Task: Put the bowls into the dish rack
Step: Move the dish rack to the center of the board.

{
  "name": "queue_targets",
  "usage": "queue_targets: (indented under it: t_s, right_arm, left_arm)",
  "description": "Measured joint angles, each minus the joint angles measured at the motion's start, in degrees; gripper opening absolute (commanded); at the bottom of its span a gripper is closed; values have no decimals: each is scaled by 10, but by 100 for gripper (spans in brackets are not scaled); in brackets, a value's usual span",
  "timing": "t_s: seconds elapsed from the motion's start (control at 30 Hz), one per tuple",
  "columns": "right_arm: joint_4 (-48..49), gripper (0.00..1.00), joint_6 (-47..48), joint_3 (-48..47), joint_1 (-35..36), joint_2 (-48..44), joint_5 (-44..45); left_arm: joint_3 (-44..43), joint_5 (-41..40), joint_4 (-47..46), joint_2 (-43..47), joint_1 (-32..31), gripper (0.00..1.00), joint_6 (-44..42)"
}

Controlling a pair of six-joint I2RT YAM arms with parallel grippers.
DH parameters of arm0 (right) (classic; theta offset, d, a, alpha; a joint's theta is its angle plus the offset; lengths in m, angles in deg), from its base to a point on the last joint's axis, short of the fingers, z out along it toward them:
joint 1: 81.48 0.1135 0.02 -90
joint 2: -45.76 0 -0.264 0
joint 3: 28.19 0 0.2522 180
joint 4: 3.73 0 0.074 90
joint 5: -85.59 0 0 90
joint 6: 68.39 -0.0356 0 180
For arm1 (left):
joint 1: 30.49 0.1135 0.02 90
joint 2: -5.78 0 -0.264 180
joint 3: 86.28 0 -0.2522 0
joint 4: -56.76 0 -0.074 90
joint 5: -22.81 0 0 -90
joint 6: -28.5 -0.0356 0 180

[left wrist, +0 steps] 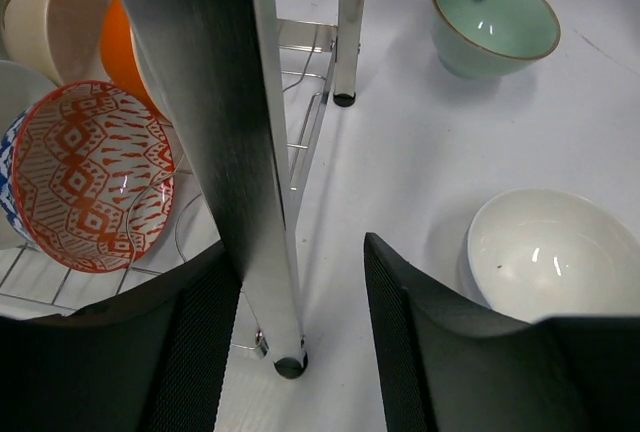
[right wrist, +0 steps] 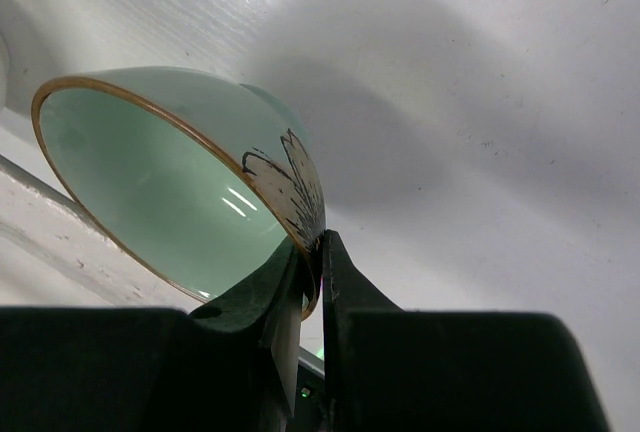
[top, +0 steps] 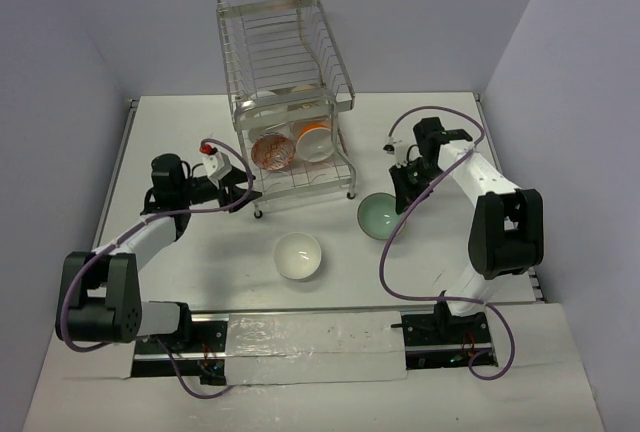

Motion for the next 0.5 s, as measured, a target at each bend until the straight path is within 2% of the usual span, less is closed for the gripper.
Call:
queue_targets:
  t_s: [0.27,0.37,0.5]
  right_arm:
    - [0,0,0,0,-4,0,0]
    - [0,0,0,0,-7,0,0]
    - [-1,0,0,0,-9,0,1]
  left_arm:
    - [-16,10,-18,-37,2,18,-12]
    - [-25,21,-3,-42,3,9,-23]
    - [-55,44,64,-53,4,3,-75]
